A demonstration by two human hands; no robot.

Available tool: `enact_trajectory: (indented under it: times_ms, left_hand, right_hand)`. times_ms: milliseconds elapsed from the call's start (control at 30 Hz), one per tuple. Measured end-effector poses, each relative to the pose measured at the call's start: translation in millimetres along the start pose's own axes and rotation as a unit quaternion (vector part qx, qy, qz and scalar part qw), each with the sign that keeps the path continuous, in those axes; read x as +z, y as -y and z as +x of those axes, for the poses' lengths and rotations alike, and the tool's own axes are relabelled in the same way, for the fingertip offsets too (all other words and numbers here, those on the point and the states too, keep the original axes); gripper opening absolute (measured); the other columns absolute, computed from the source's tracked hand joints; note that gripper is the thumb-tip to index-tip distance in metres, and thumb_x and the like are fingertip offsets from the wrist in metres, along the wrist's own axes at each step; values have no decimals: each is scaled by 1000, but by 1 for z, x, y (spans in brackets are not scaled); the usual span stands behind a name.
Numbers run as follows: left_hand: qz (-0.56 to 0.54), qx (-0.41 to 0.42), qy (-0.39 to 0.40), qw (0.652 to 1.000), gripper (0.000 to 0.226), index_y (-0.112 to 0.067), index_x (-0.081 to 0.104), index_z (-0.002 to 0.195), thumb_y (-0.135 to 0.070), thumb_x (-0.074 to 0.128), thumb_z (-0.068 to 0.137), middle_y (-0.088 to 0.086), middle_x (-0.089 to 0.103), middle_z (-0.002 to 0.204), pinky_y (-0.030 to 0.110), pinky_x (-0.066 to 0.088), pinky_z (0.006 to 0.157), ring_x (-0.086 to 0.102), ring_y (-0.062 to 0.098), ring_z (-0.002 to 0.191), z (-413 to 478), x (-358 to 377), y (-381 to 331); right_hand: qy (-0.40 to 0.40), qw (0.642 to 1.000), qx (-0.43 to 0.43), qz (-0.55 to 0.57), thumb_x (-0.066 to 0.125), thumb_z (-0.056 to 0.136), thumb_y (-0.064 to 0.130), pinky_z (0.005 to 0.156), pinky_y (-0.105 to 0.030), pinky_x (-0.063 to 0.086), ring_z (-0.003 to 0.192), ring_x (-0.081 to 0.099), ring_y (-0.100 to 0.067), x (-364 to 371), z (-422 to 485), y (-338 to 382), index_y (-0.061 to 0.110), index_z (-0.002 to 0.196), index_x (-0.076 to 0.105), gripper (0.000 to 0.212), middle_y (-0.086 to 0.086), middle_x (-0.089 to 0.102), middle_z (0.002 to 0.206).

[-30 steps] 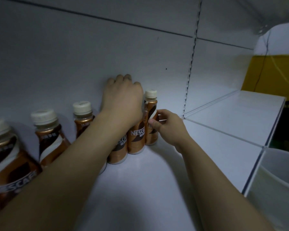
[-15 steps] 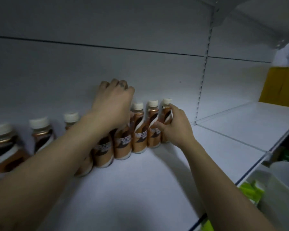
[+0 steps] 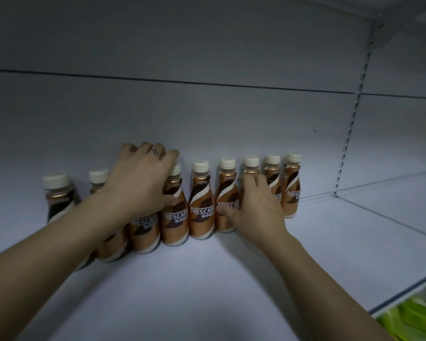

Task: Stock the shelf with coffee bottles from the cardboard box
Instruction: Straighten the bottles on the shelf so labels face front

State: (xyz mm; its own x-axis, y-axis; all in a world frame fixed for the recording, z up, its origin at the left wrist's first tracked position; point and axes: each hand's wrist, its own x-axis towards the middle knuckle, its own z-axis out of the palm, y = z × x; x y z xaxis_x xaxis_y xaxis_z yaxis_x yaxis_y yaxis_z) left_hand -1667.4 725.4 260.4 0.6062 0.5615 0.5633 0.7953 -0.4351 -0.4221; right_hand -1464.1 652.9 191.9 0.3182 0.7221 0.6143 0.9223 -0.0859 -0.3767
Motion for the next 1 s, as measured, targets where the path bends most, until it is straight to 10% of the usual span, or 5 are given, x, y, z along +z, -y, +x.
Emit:
enact_trajectory:
  times_ms: [167,600,1000]
  left_hand:
    - [7,11,-4,1000,91,-22,37,134,-68,66,61,6,56,123,48,33,96,48,28,112,-5,14,-2]
    - [14,-32,-14,999,78,-17,42,122,-52,74,60,8,58,113,48,33,93,53,27,102,-4,22,-24]
    - [9,-28,-6,1000,108,-13,25,140,-63,72,57,8,52,128,52,27,101,48,28,116,-12,19,-23]
  right_hand:
    - [105,994,-21,-25,68,77,53,73,-36,47,95,62,-25,16,-3,24,19,108,49,49,-1,64,104]
    - [85,996,-12,-26,66,86,29,66,-33,38,90,65,-30,35,3,34,11,106,49,32,-9,67,98]
    - [55,998,12,-21,74,69,57,65,-34,41,91,65,-28,39,-2,38,15,105,53,59,-5,67,99]
